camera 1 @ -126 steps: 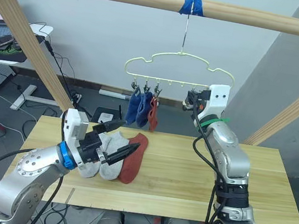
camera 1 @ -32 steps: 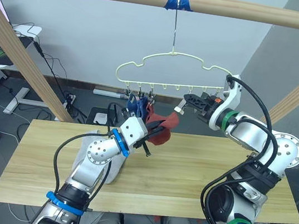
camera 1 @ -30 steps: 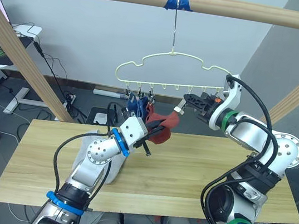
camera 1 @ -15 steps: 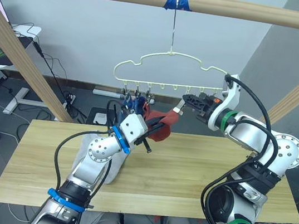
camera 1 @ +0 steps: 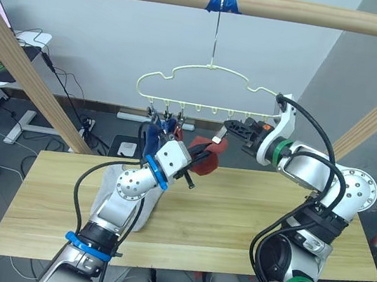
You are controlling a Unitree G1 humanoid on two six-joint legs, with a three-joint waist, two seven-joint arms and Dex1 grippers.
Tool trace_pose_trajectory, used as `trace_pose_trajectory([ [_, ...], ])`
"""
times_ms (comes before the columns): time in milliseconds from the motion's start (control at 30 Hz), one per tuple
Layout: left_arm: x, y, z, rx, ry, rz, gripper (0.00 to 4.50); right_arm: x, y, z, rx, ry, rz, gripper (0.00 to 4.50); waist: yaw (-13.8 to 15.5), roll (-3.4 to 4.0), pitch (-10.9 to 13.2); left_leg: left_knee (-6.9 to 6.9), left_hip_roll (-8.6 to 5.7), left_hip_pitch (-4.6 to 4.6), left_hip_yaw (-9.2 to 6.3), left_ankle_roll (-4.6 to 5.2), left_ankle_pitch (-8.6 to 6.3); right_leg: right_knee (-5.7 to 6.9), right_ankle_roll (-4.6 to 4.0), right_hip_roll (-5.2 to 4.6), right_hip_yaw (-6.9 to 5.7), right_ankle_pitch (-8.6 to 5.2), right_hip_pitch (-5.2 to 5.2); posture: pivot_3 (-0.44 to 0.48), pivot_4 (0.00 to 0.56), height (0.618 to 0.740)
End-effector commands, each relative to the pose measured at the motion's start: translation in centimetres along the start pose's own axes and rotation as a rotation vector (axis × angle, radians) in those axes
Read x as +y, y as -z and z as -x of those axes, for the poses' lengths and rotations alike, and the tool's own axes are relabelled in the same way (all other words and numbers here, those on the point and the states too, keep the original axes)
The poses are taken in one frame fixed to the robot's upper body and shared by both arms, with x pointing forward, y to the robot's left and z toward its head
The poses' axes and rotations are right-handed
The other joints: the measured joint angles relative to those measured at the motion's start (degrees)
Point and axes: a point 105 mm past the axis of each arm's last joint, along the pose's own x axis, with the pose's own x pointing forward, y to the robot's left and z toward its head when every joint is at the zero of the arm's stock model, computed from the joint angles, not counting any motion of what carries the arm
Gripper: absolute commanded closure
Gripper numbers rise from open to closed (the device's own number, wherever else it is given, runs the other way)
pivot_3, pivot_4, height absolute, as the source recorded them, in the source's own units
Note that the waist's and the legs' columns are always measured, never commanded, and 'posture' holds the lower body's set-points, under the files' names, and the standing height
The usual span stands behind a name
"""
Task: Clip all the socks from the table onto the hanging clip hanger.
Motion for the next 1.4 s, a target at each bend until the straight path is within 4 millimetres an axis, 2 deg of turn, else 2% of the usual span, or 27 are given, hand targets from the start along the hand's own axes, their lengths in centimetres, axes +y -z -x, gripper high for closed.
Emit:
trace_pose_trajectory([
  [33, 0.3, -1.3, -0.2, -0.056, -0.012, -0.025, 4.50, 0.5, 0.2, 0.1, 0.011, -0.026, 0.031, 3.92, 0.00, 0.01, -0.01, 0.00, 0.00, 0.00, 0.00, 0.00, 0.00, 0.00, 0.00, 0.00, 0.00, 0.00, 0.00, -0.166, 0.160, 0.740],
  [67, 0.3, -1.3, -0.2, -0.056, -0.012, -0.025, 4.50, 0.5, 0.2, 0.2, 0.011, -0.022, 0.034, 3.70, 0.01, 0.01, -0.01, 0.00, 0.00, 0.00, 0.00, 0.00, 0.00, 0.00, 0.00, 0.00, 0.00, 0.00, 0.00, -0.166, 0.160, 0.740],
  [267, 0.1, -1.3, -0.3, -0.054, -0.008, -0.017, 4.50, 0.0, 0.0, 0.7, 0.007, -0.009, 0.058, 1.56, 0.00, 0.01, -0.01, 0.00, 0.00, 0.00, 0.00, 0.00, 0.00, 0.00, -0.01, 0.00, 0.00, 0.00, 0.00, -0.177, 0.160, 0.740],
  [400, 0.0, -0.9, -0.4, -0.038, 0.002, 0.006, 4.50, -0.5, -0.8, 2.4, -0.017, 0.001, 0.135, 0.08, 0.08, 0.01, -0.01, 0.00, 0.00, -0.01, 0.01, 0.00, 0.00, -0.01, 0.00, 0.00, 0.01, 0.00, 0.00, -0.186, 0.166, 0.740],
  [567, 0.0, -0.5, -0.6, -0.021, 0.013, 0.045, 4.50, -0.4, -1.1, 4.8, -0.026, -0.013, 0.274, 0.04, -0.02, 0.02, 0.00, 0.00, -0.01, -0.03, 0.02, 0.00, 0.00, -0.05, 0.01, 0.00, 0.02, -0.01, 0.00, -0.193, 0.170, 0.740],
  [667, -0.3, -0.1, -0.9, -0.006, 0.037, 0.127, 3.67, -0.9, -0.3, 6.6, -0.015, 0.051, 0.449, 0.00, -0.16, 0.02, 0.00, 0.00, 0.00, -0.02, 0.03, 0.01, 0.00, -0.05, 0.03, 0.00, 0.02, -0.02, -0.01, -0.216, 0.176, 0.740],
  [767, -0.4, 0.1, -1.3, 0.010, 0.052, 0.228, 2.79, -1.7, -0.1, 7.5, -0.066, 0.126, 0.576, 0.00, -0.36, 0.01, 0.00, 0.00, -0.01, -0.02, 0.05, 0.00, 0.00, -0.11, 0.06, 0.00, 0.02, -0.03, 0.01, -0.228, 0.180, 0.740],
  [900, -0.1, 0.7, -0.5, 0.037, 0.072, 0.242, 1.67, -1.8, 0.1, 7.2, -0.139, 0.143, 0.640, 0.00, -1.64, 0.01, 0.00, 0.03, -0.01, 0.01, 0.14, 0.00, 0.00, -0.11, 0.10, 0.00, 0.10, -0.01, 0.01, -0.233, 0.185, 0.740],
  [1067, 1.2, 1.1, 2.0, 0.075, 0.060, 0.312, 0.12, -1.4, 1.7, 6.7, -0.182, 0.132, 0.711, 0.00, -2.95, 0.02, 0.00, -0.01, 0.07, 0.06, 0.10, 0.01, 0.00, -0.06, 0.08, 0.10, 0.09, -0.02, -0.01, -0.228, 0.188, 0.740],
  [1200, 2.1, 0.2, 4.1, 0.073, 0.092, 0.380, 0.05, -0.8, 1.9, 6.1, -0.240, 0.122, 0.762, 0.00, -2.87, -0.02, 0.03, 0.00, 0.07, 0.05, 0.12, 0.00, 0.01, -0.08, 0.08, 0.08, 0.12, -0.02, -0.01, -0.221, 0.192, 0.740],
  [1300, 2.1, -2.1, 6.1, 0.021, 0.175, 0.452, 0.05, -0.6, 1.9, 5.3, -0.288, 0.131, 0.784, 0.00, -2.86, -0.02, 0.05, -0.01, 0.11, 0.06, 0.12, 0.00, 0.00, -0.11, 0.06, 0.09, 0.10, -0.03, -0.02, -0.199, 0.200, 0.740],
  [1400, 2.4, -4.4, 7.7, -0.008, 0.217, 0.522, 0.00, -0.9, 1.6, 4.7, -0.350, 0.175, 0.793, 0.56, -2.66, -0.09, 0.12, -0.06, 0.16, 0.05, 0.12, 0.00, 0.00, -0.12, 0.02, 0.10, 0.07, -0.06, -0.04, -0.181, 0.199, 0.740],
])
